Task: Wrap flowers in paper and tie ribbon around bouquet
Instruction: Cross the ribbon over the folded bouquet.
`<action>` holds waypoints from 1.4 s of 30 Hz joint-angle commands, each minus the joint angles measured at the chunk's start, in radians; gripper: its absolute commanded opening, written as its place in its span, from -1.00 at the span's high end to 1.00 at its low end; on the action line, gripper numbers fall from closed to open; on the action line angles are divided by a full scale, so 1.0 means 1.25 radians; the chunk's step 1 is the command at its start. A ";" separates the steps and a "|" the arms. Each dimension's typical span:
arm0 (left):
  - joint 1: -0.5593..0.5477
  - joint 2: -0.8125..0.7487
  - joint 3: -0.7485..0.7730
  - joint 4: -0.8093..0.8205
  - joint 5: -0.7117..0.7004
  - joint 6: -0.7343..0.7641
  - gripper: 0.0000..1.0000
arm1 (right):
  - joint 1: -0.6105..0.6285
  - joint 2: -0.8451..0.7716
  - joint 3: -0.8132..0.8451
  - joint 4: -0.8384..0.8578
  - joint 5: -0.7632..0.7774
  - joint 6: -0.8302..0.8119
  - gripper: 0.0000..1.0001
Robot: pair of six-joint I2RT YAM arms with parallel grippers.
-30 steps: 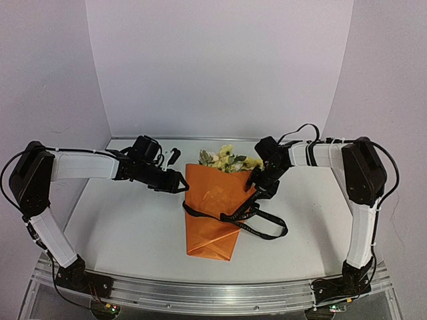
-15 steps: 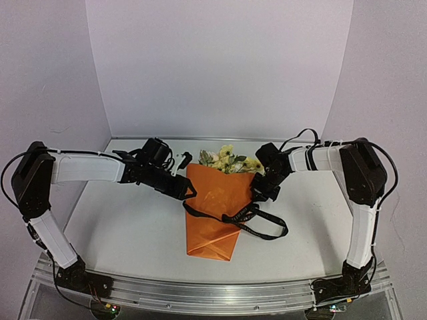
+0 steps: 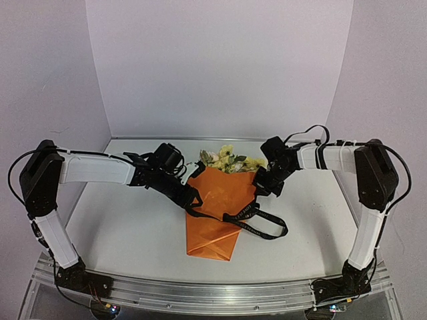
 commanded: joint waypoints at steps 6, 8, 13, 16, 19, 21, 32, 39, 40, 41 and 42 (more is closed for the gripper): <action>-0.022 -0.019 -0.023 0.011 -0.008 0.156 -0.13 | -0.002 -0.084 0.038 -0.087 0.027 -0.074 1.00; -0.025 -0.034 -0.043 0.040 -0.008 0.189 -0.14 | -0.002 -0.095 0.048 -0.100 0.030 -0.102 1.00; -0.030 -0.064 -0.091 0.100 0.005 0.281 -0.13 | -0.002 -0.096 0.101 -0.135 0.010 -0.134 1.00; -0.036 -0.081 -0.109 0.113 0.009 0.320 -0.13 | -0.002 -0.094 0.120 -0.153 0.010 -0.140 1.00; -0.042 -0.075 -0.114 0.116 -0.015 0.343 -0.13 | -0.002 -0.091 0.129 -0.176 0.025 -0.137 1.00; -0.042 -0.065 -0.109 0.116 -0.017 0.353 -0.12 | -0.002 -0.080 0.126 -0.179 0.024 -0.132 0.98; -0.049 -0.072 -0.086 0.064 -0.031 0.372 -0.17 | -0.008 -0.021 0.109 -0.178 0.024 -0.117 0.77; -0.057 -0.082 -0.124 0.027 -0.094 0.393 -0.18 | -0.010 -0.014 0.103 -0.173 0.020 -0.116 0.66; -0.058 -0.087 -0.132 0.026 -0.098 0.390 -0.18 | -0.010 -0.014 0.102 -0.172 0.018 -0.115 0.64; -0.059 -0.096 -0.141 0.025 -0.101 0.387 -0.18 | -0.010 -0.015 0.099 -0.170 0.016 -0.115 0.61; -0.060 -0.104 -0.149 0.024 -0.105 0.385 -0.19 | -0.010 -0.017 0.094 -0.170 0.017 -0.115 0.59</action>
